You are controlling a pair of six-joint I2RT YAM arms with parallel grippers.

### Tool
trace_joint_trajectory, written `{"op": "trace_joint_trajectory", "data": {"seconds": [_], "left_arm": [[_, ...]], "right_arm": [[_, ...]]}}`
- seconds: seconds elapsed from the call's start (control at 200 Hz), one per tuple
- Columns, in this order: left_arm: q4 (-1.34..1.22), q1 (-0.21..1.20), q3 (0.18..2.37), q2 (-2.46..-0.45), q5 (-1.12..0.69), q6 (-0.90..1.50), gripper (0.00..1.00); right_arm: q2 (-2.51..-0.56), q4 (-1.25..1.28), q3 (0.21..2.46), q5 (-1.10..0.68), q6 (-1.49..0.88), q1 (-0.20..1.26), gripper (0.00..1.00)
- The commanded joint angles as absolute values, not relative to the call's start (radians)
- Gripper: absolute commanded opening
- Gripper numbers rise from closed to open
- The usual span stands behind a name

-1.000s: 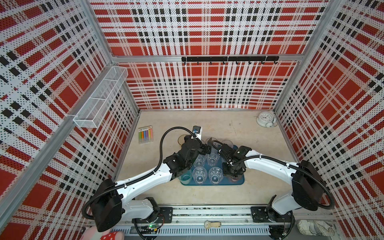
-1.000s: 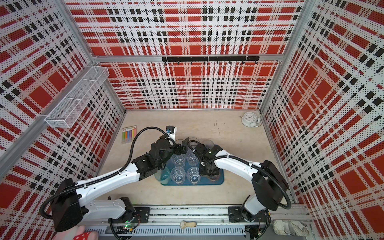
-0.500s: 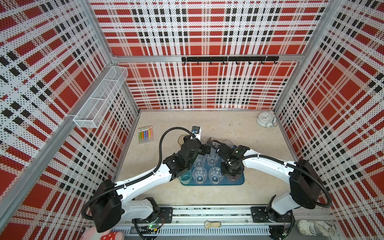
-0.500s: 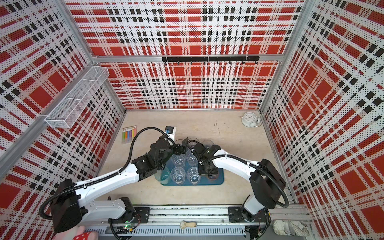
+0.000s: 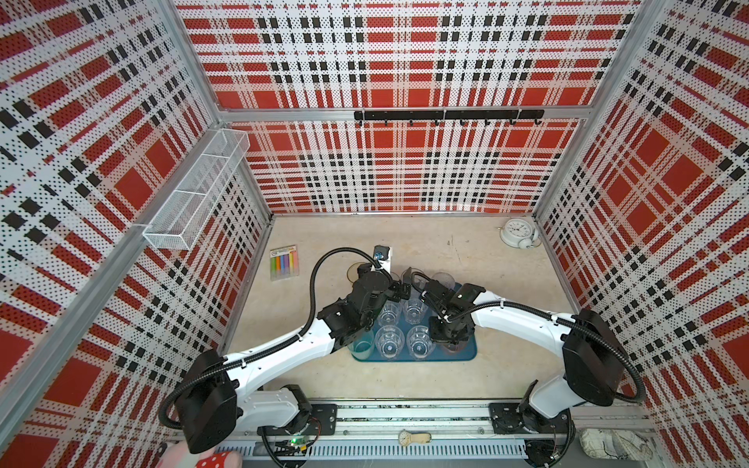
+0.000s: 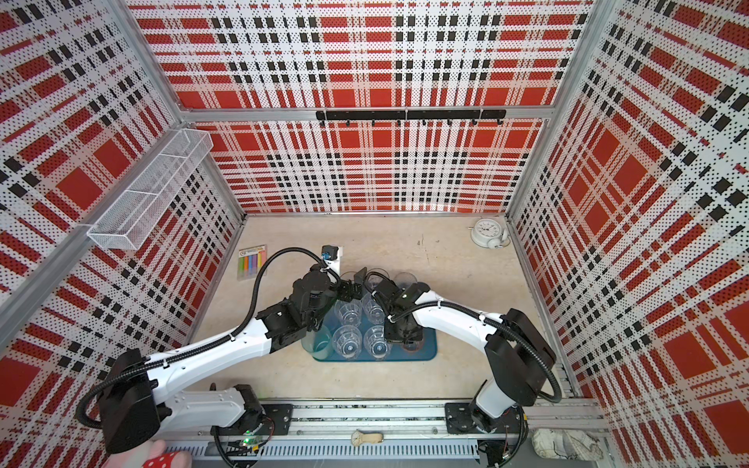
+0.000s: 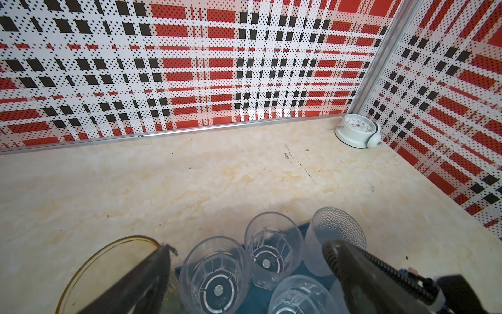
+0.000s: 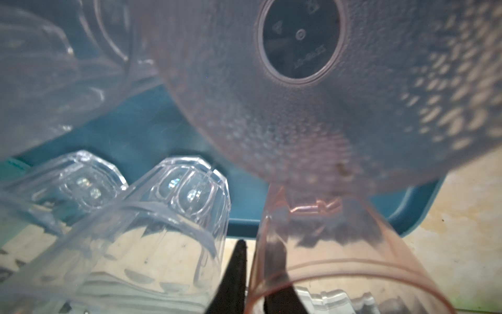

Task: Place the glasses into the tray
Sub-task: Place the glass on the tray, then reset both arms

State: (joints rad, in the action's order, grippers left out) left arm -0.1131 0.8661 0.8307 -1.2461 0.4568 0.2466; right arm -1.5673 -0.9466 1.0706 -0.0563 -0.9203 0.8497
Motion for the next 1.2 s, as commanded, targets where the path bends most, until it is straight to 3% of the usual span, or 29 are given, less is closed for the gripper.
{"op": "trace_joint_trajectory", "data": {"seconds": [0.0, 0.356, 0.646, 0.902, 1.097, 1.197], "left_arm": [[-0.146, 0.873, 0.823, -1.228, 0.433, 0.256, 0.98], [-0.128, 0.873, 0.839, -1.210, 0.454, 0.254, 0.98], [-0.023, 0.813, 0.915, -1.211, 0.446, 0.277, 0.98], [0.071, 0.603, 0.921, -1.135, 0.388, 0.334, 0.98], [0.105, 0.380, 0.904, -1.074, 0.371, 0.365, 0.98], [0.092, 0.290, 0.875, -1.047, 0.431, 0.394, 0.98]], "right_arm": [[-1.566, -0.944, 1.120, -0.071, -0.908, 0.867, 0.24], [-1.504, -1.067, 1.211, -0.001, -0.890, 0.845, 0.32], [-1.384, -1.088, 1.279, 0.074, -0.775, 0.636, 0.32], [-1.314, -0.878, 1.216, 0.026, -0.649, 0.359, 0.29], [-1.331, -0.686, 1.156, -0.004, -0.597, 0.190, 0.36], [-1.300, -0.572, 1.096, -0.035, -0.592, 0.085, 0.45]]}}
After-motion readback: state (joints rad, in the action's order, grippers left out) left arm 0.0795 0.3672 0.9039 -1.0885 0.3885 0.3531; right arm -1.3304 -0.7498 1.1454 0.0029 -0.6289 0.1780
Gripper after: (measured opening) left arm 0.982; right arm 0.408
